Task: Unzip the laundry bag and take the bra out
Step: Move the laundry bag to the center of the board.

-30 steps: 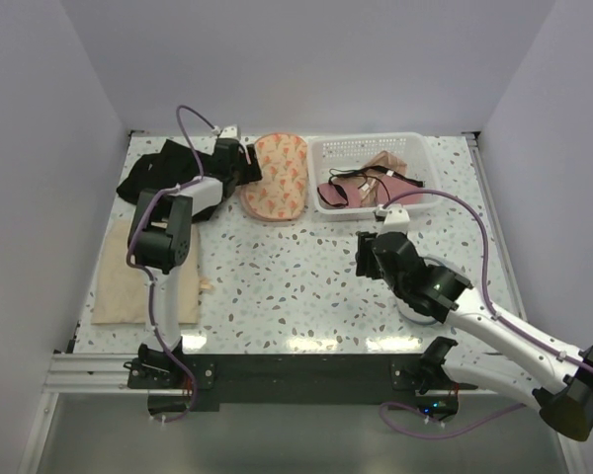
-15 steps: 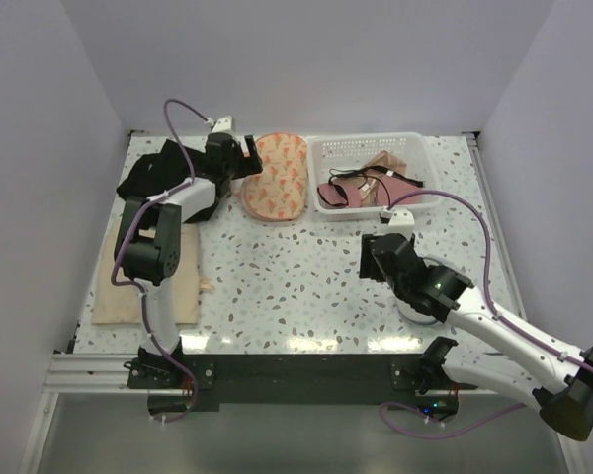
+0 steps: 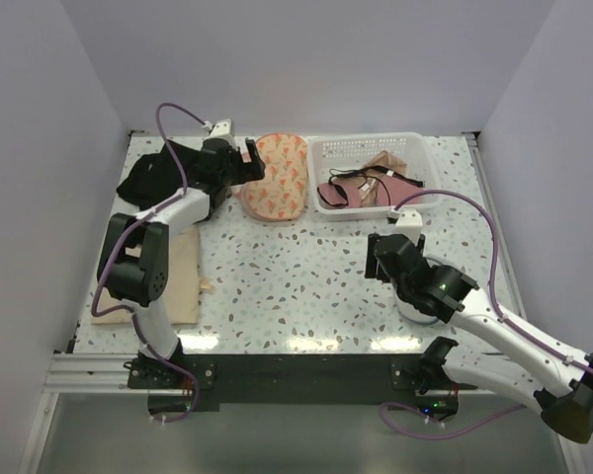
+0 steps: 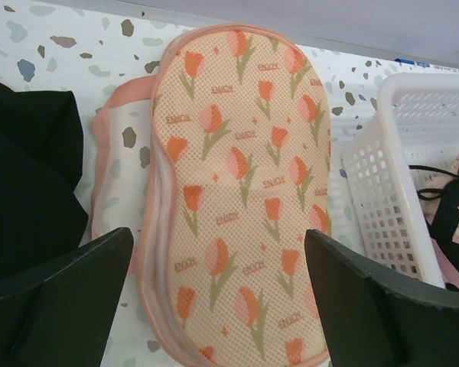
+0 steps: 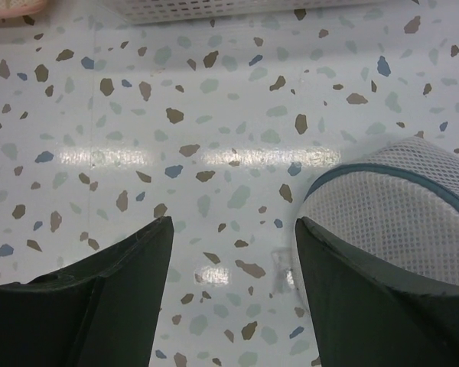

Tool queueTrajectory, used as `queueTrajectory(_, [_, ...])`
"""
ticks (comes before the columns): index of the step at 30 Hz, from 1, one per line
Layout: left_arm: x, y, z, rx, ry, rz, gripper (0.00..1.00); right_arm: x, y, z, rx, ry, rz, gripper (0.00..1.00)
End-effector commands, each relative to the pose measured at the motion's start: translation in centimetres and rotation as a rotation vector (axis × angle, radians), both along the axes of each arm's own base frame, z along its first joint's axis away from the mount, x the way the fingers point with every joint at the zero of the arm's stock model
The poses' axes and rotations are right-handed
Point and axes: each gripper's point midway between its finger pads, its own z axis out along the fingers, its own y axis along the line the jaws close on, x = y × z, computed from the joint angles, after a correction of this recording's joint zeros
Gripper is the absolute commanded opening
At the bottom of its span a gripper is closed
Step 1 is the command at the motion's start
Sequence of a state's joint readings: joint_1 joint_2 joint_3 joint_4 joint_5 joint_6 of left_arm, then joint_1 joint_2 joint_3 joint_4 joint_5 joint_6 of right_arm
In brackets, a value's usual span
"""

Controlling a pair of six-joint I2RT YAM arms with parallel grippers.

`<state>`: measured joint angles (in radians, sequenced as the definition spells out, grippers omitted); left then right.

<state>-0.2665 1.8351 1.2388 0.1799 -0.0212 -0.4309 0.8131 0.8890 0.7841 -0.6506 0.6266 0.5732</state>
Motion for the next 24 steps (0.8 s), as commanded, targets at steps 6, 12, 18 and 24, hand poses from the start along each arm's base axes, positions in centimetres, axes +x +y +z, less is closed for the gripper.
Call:
queueTrajectory(6, [-3.6,-3.4,5.1,-0.012,-0.115,-0.093,1.0,0.2,-2.8,1.2,-0.047,-0.013,-0.176,0.74])
queueTrajectory(12, [-6.5,-5.7,6.0,-0.016,-0.131,-0.171,1.0,0.3,-4.3,0.1,-0.065,0.007,-0.267,0.78])
queueTrajectory(18, [-9.2,-8.2,5.6,-0.033,-0.118,-0.266,1.0,0.7,-5.8,-1.2,-0.065,0.065,-0.321,0.79])
queueTrajectory(24, [-11.1,-9.0,5.2,-0.044,-0.11,-0.312,1.0,1.2,-6.6,-2.1,-0.038,0.096,-0.349,0.8])
